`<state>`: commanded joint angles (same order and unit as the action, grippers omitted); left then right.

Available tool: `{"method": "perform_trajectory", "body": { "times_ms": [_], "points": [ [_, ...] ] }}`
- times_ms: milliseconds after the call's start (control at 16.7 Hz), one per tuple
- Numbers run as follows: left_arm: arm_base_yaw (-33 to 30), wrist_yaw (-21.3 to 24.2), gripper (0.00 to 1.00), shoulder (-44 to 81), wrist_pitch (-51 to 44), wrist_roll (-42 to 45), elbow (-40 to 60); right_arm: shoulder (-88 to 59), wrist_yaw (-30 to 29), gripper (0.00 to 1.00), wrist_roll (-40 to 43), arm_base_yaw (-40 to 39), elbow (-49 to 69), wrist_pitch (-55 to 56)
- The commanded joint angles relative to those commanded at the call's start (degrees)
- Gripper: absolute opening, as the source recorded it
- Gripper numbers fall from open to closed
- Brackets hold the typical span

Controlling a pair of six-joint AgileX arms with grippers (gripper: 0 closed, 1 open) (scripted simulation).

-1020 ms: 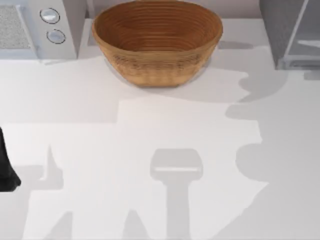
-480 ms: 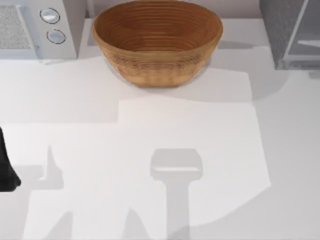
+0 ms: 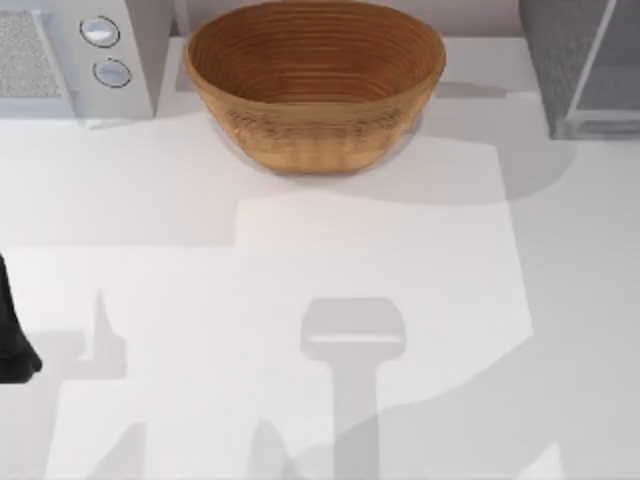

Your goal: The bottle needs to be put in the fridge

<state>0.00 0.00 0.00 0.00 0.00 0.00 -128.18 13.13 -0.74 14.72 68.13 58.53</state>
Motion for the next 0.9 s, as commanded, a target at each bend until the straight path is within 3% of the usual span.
{"method": "perform_trajectory", "body": {
  "times_ms": [300, 660, 900],
  "points": [
    [0.0, 0.0, 1.0, 0.0, 0.0, 0.0, 0.0, -6.13, -0.83, 0.01, -0.32, -1.37, 14.39, -6.07],
    [0.0, 0.0, 1.0, 0.0, 0.0, 0.0, 0.0, -7.93, -1.58, 0.01, -0.08, -1.81, 16.99, -7.91],
    [0.0, 0.0, 1.0, 0.0, 0.0, 0.0, 0.0, -7.93, -1.58, 0.31, -0.08, -1.81, 16.99, -7.91]
  ]
}}
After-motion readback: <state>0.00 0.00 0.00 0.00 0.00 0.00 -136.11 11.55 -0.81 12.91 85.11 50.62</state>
